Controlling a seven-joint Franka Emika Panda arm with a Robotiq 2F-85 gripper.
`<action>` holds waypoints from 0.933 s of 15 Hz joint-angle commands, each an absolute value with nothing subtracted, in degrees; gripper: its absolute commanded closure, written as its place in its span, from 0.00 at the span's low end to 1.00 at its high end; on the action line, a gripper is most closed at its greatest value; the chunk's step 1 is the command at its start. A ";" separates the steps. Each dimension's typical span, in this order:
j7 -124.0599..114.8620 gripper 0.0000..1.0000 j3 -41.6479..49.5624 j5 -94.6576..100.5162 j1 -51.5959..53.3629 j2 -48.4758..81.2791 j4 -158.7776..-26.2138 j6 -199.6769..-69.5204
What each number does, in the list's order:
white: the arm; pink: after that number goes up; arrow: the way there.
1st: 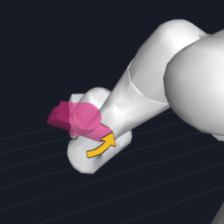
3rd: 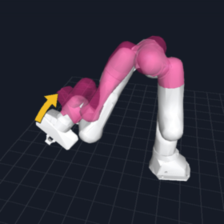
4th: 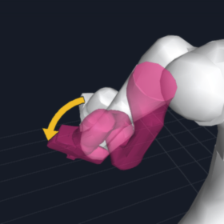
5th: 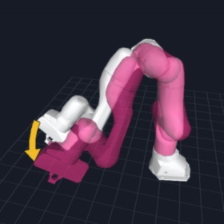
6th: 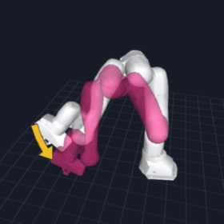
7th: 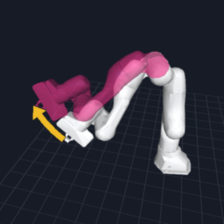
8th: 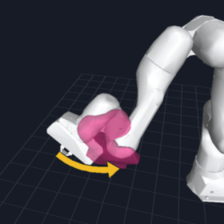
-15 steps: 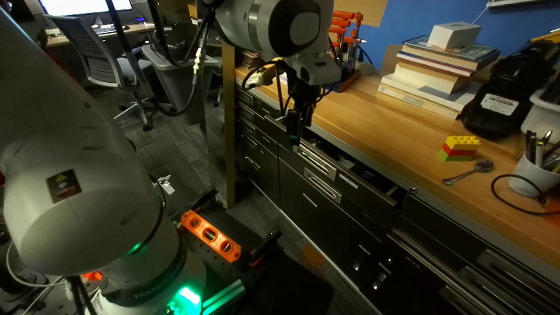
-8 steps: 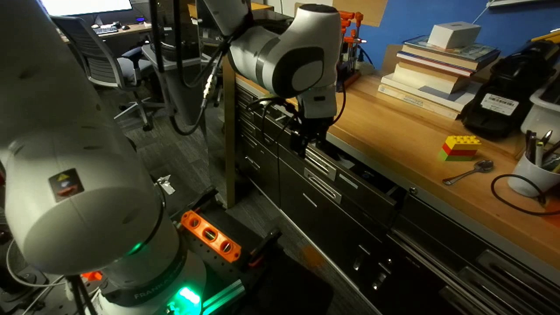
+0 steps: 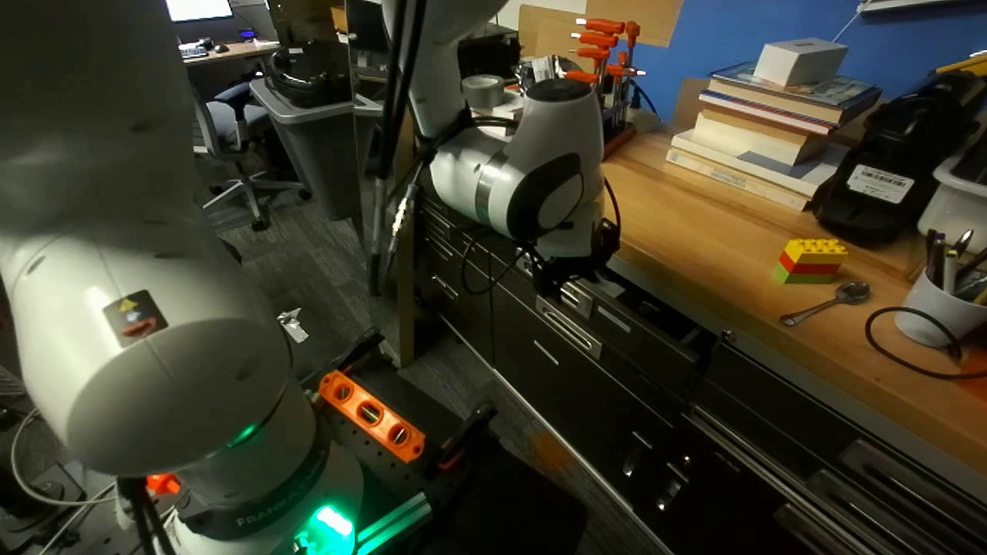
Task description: Open the top central drawer then remove the three black objects and put them on the table
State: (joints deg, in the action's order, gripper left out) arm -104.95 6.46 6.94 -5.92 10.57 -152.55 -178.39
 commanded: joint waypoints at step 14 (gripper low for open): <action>-101.82 0.00 27.95 -0.04 19.70 24.76 -144.12 -172.20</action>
State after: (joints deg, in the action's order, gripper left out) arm -106.02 24.93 0.52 16.70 24.73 -144.98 -177.88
